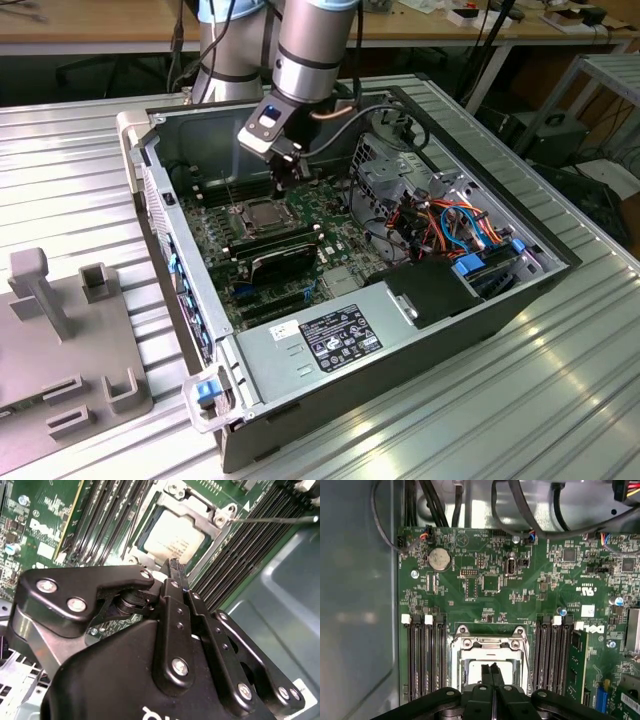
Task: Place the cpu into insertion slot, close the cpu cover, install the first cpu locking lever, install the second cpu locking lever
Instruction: 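Close the cpu cover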
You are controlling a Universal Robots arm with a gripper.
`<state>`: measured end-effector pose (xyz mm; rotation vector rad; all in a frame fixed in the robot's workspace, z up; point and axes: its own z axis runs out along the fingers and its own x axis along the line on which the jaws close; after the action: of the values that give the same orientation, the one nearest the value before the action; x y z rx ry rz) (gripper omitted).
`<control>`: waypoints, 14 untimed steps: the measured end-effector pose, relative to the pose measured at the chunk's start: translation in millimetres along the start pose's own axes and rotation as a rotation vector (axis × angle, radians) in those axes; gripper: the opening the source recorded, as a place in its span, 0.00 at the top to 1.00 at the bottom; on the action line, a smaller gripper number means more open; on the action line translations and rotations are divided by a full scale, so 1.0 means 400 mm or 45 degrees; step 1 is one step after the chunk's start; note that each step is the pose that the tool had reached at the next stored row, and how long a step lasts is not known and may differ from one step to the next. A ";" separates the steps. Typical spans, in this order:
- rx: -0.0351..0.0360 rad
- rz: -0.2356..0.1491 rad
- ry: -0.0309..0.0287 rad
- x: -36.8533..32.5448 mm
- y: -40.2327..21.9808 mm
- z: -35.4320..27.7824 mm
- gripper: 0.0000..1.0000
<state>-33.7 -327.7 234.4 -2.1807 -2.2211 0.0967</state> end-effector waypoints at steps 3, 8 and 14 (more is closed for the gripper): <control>0.0017 0.000 0.0000 0.000 -0.012 0.005 0.89; 0.0039 0.000 0.0002 0.001 -0.044 0.015 0.89; 0.0050 -0.001 0.0002 0.002 -0.074 0.023 0.89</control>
<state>-64.0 -327.7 227.0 -2.1781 -2.2194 0.1008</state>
